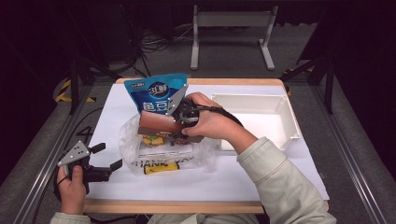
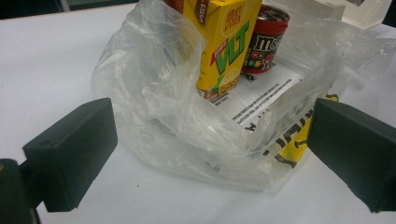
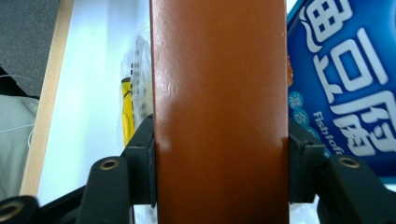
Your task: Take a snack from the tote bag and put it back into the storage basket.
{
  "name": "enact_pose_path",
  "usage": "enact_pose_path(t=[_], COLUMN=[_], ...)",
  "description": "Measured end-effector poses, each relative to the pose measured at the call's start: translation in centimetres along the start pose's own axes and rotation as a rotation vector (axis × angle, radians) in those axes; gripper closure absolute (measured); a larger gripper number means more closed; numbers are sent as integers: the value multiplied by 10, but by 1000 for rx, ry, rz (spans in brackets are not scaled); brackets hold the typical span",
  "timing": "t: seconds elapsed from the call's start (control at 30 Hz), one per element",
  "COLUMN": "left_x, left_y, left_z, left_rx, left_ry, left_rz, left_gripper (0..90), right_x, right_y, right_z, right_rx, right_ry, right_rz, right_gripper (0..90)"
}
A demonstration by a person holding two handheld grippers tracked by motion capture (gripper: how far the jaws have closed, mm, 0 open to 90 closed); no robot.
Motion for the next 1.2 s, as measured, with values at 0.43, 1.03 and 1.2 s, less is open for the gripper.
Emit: enact_pose_path(t=[0.43,1.03,1.2], left_x=[-1,-1,-1], left_y=[1,0,-1], left_z=[0,0,0], left_rx=[-8,-8,-11], left_ry=[-7,-9,-10], left_rz=[3,11,9], left_gripper=[21,21,22], right_x=[25,52,59], right_y=[14,36,41], right_z=[-13,-37,-43], right_rx=[-21,-67,-78], right_ry=[1,-6,-11], right_rz=[-34,-89,-100], right_gripper=[423,423,423])
Point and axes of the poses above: each handheld gripper's, and its own axes: x roughly backward along the jaws, z roughly out of its top, y roughly to its right, the point moved 1 cm from there along -x, roughly forward along the jaws, and after that the axes turned 13 degrees about -x, right-handed, at the moved point
